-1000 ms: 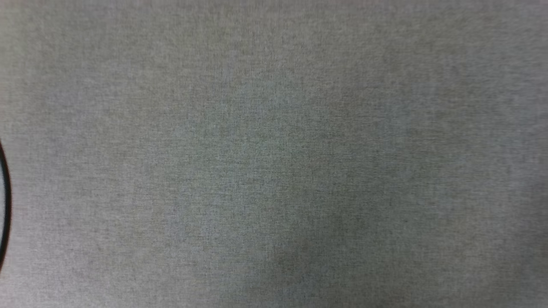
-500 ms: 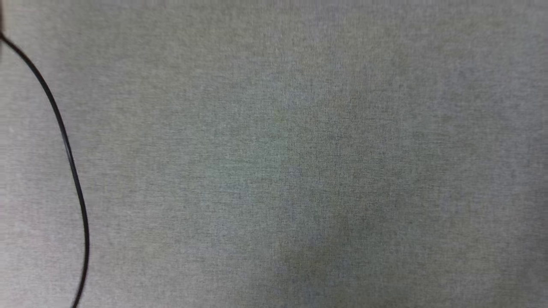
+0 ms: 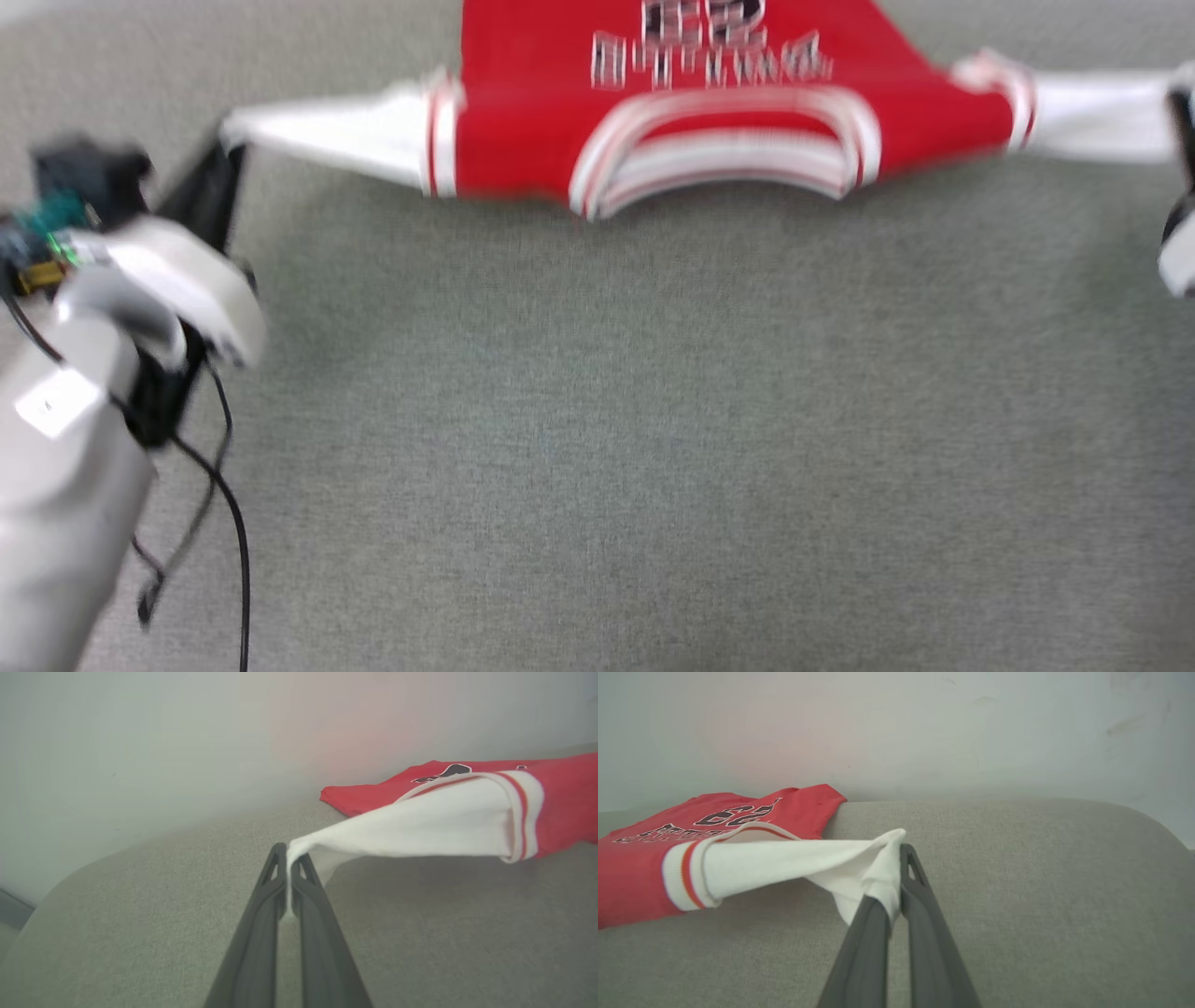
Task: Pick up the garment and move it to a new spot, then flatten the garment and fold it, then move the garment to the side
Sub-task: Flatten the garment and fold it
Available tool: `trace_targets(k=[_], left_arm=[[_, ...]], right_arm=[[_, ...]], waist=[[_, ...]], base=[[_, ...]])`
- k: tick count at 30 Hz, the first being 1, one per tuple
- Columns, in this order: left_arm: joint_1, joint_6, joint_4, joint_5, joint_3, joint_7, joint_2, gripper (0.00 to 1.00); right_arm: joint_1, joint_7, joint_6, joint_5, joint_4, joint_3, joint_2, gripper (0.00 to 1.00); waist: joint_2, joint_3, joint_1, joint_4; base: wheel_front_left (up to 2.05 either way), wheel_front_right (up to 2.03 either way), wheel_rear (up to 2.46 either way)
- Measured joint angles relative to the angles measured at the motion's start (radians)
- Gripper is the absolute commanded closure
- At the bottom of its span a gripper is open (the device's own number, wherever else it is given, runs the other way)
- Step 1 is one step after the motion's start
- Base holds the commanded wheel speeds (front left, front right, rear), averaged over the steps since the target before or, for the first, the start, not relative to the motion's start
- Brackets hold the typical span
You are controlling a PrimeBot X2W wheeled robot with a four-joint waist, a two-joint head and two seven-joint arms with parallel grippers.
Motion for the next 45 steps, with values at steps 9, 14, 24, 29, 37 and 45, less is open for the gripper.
trace_targets(k=[9, 14, 24, 29, 37, 45], left_arm=[[0.330, 0.035, -0.156, -0.096, -0.038, 0.160, 0.059, 1.00], [0.468, 0.052, -0.243, -0.136, -0.056, 0.221, 0.099, 1.00], [0.690, 0.119, -0.434, -0.226, -0.062, 0.335, 0.182, 1.00], [0.807, 0.162, -0.544, -0.279, -0.063, 0.378, 0.219, 1.00], [0.886, 0.212, -0.709, -0.325, -0.057, 0.407, 0.237, 1.00], [0.884, 0.255, -0.870, -0.317, -0.074, 0.472, 0.252, 1.00]], right_arm=[[0.282, 0.117, 0.000, 0.106, -0.110, 0.081, -0.077, 1.00], [0.391, 0.198, 0.000, 0.143, -0.184, 0.147, -0.129, 1.00], [0.563, 0.372, 0.000, 0.247, -0.279, 0.163, -0.200, 1.00], [0.672, 0.471, 0.000, 0.265, -0.336, 0.156, -0.233, 1.00], [0.777, 0.544, 0.000, 0.238, -0.410, 0.084, -0.243, 1.00], [0.753, 0.680, -0.001, 0.277, -0.454, -0.086, -0.160, 0.00]], waist=[[0.0000, -0.151, -0.0002, -0.018], [0.0000, -0.214, -0.0001, -0.029], [0.0000, -0.319, -0.0001, -0.041], [0.0000, -0.364, 0.0000, -0.045], [0.0000, -0.371, 0.0001, -0.043], [0.0000, -0.316, 0.0003, -0.030]], base=[[0.00, 0.00, 0.00], [0.00, 0.00, 0.00], [0.00, 0.00, 0.00], [0.00, 0.00, 0.00], [0.00, 0.00, 0.00], [0.00, 0.00, 0.00]])
